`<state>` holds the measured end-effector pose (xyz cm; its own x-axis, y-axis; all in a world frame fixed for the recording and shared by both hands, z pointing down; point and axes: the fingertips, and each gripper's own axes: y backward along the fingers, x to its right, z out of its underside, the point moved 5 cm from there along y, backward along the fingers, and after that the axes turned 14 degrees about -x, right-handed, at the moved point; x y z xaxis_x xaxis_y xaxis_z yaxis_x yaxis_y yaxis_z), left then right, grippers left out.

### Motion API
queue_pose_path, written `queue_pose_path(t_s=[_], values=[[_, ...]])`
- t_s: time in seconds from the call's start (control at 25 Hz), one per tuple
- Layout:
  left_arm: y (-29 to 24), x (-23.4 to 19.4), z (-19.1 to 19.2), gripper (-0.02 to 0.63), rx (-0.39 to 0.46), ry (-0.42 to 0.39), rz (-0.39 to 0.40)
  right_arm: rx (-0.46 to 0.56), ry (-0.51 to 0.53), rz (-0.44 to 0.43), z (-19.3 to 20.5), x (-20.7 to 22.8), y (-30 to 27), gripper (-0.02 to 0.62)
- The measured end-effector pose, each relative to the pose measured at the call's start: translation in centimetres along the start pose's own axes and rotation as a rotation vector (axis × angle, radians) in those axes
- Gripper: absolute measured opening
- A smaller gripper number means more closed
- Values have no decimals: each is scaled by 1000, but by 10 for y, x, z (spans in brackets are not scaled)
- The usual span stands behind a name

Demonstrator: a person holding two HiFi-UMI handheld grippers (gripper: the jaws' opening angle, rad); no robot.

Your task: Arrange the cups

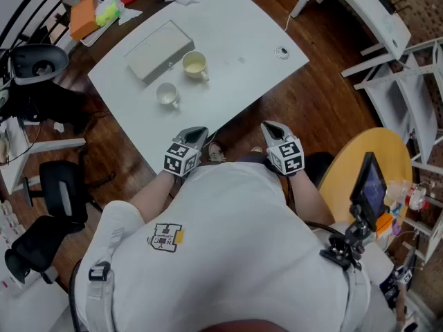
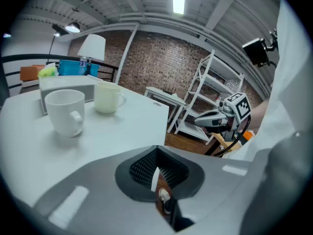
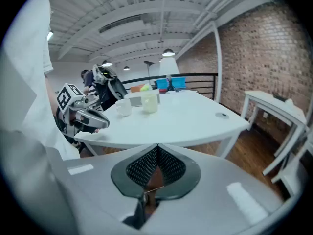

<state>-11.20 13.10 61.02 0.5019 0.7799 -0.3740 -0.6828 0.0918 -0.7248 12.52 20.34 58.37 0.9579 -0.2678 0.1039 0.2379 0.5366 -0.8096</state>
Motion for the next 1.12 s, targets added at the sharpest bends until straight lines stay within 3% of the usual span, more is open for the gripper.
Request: queue_pose_path(t_s=[0.24,0.32,0.48,0.6,0.76,0.84,1.04,1.08,1.12], values=[[-2,-45,-24,0,72,107,-159,65,197,-51,-96,13,-42,0],[-1,-59,-24,0,87,168,-268,65,283,-90,-117,15,-59,0],[11,-72,-22,0,115,354,-539,80,475,-248,-158,14,-91,0],[12,-79,-30,0,114,418,-698,88,558,-330,-177,21,-102,0],[8,-86,-48,124,113,451,-888,99,675,-426,-187,17,-109,0],[4,-89,-53,160,119,475,-949,96,718,-469,-190,11,-111,0],[-6,-102,-58,153,117,529,-1023,80,798,-510,-195,-4,-109,0],[-5,-107,-57,136,110,526,-1037,82,812,-510,-196,-7,-109,0],[-3,-110,-56,62,107,522,-1039,84,827,-512,-197,-11,-109,0]])
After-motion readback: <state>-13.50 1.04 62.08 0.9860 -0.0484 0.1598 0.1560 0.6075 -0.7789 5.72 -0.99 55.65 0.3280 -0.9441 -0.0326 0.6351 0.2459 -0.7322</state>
